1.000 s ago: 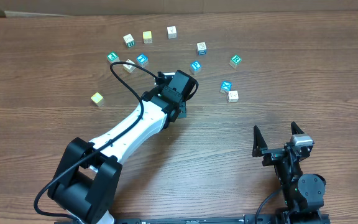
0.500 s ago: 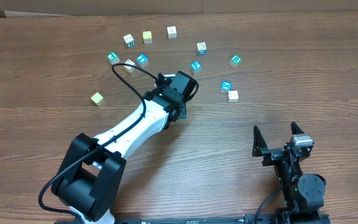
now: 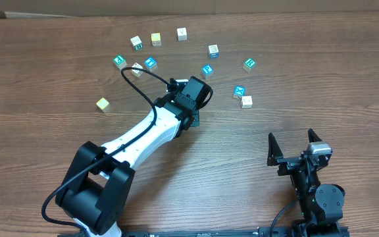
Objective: Form a tower
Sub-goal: 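Lower the pineapple block onto the blue block with the left gripper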
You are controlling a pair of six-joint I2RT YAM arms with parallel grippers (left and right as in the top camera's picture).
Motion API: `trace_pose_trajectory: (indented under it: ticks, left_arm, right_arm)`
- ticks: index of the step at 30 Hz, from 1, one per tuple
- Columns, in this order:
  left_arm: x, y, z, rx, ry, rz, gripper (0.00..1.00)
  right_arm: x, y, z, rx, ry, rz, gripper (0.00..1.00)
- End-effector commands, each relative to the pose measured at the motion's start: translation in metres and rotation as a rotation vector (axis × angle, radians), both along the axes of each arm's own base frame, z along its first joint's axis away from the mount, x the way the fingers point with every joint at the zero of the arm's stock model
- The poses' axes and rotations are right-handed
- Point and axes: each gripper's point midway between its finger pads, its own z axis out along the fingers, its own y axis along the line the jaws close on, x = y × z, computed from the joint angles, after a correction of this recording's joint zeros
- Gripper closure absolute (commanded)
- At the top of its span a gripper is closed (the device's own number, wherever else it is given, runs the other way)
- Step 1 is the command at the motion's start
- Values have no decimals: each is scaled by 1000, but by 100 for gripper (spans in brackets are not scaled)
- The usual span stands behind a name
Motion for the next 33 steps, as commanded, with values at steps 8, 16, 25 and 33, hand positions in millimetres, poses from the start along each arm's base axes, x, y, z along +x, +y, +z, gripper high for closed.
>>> trace_pose_trajectory:
  ticks: [8, 16, 25, 33]
  left_arm:
    - [-2, 3, -6, 24, 6, 5, 78]
    - [-2, 3, -6, 24, 6, 5, 77]
    - [-3, 4, -13, 33, 18, 5, 77]
    - [-3, 4, -13, 33, 18, 5, 75]
  right_arm:
    - [0, 1, -5, 2, 9, 4, 0]
    - [0, 1, -5, 2, 9, 4, 0]
    - [0, 1, -4, 2, 8, 4, 0]
    - [0, 1, -5, 2, 9, 4, 0]
